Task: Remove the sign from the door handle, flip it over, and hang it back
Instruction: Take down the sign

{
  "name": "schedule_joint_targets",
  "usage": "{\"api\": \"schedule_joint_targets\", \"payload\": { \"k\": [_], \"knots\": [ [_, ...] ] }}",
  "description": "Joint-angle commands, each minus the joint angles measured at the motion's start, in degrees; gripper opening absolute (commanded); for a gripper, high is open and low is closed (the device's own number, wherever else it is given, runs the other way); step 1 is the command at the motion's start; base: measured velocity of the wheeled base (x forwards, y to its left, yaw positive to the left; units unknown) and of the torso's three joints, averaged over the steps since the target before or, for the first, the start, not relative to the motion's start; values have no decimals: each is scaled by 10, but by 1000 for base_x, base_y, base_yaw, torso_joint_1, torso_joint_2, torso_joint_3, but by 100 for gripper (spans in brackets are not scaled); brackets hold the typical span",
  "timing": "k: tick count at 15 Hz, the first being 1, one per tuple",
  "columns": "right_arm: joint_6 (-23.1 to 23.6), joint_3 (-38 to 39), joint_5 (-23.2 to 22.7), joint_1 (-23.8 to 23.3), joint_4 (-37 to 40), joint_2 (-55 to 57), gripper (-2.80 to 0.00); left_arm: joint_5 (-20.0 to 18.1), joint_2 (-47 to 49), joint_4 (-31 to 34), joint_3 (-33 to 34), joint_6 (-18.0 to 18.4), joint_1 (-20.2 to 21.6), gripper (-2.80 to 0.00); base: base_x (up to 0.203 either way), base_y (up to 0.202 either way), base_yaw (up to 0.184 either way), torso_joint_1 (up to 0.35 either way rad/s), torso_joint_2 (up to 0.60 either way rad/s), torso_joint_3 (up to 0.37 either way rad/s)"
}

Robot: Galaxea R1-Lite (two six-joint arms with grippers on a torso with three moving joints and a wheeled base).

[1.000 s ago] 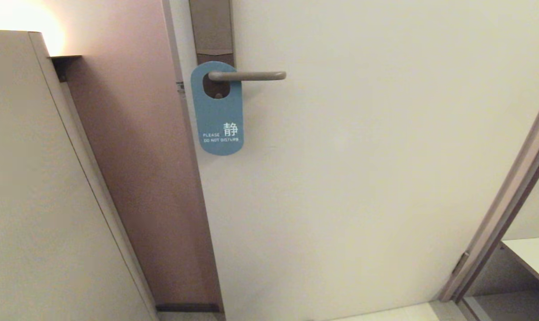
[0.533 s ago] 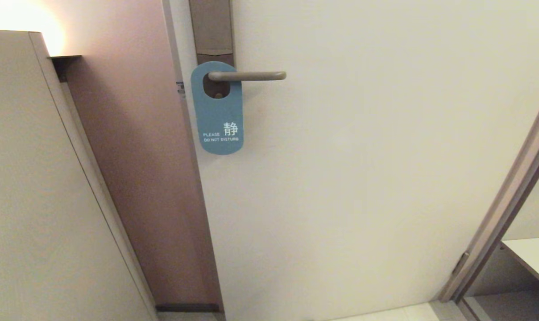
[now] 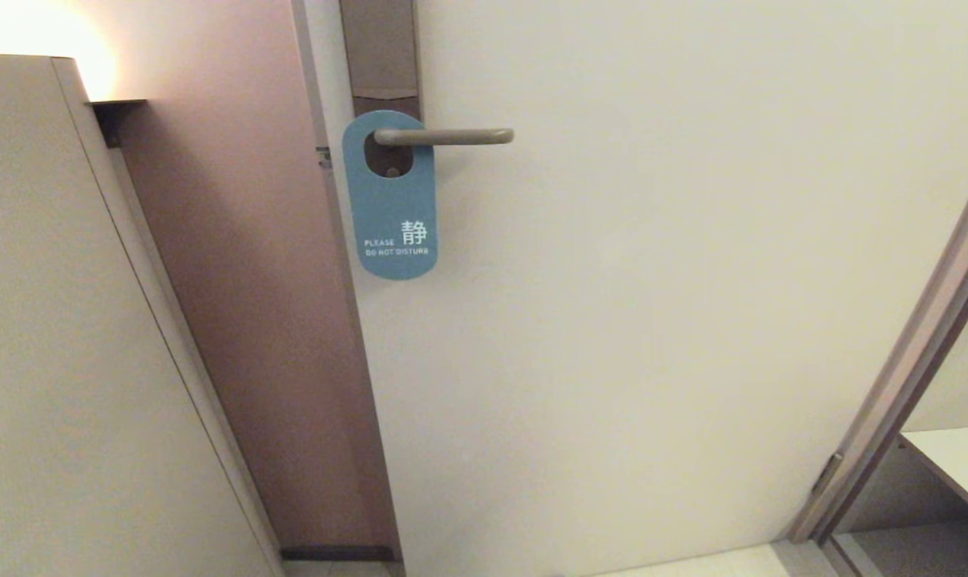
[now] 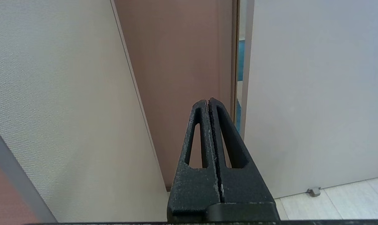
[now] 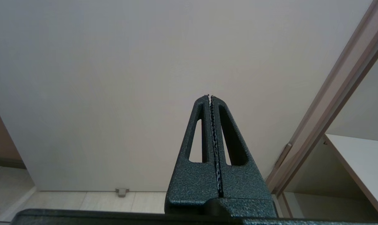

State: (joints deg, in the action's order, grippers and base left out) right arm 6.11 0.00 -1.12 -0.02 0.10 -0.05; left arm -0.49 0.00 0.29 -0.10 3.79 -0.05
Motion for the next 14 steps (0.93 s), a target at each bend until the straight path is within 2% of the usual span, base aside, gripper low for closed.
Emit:
{"api": "schedule_joint_targets", "payload": {
  "k": [1, 5, 9, 12, 14],
  "knots": [
    [0, 0, 0, 0, 0, 0, -280, -1, 0, 0, -2, -2, 0, -280, 0, 0, 0, 0, 0, 0],
    [0, 0, 0, 0, 0, 0, -280, -18, 3, 7, -35, -5, 0, -280, 0, 0, 0, 0, 0, 0],
    [0, 0, 0, 0, 0, 0, -280, -25, 49, 6, -61, -13, 0, -280, 0, 0, 0, 0, 0, 0],
    [0, 0, 0, 0, 0, 0, -280, -39, 108, 3, -95, -34, -5, -280, 0, 0, 0, 0, 0, 0],
    [0, 0, 0, 0, 0, 0, -280, -40, 159, 1, -132, -59, -23, -280, 0, 0, 0, 0, 0, 0]
  ]
}}
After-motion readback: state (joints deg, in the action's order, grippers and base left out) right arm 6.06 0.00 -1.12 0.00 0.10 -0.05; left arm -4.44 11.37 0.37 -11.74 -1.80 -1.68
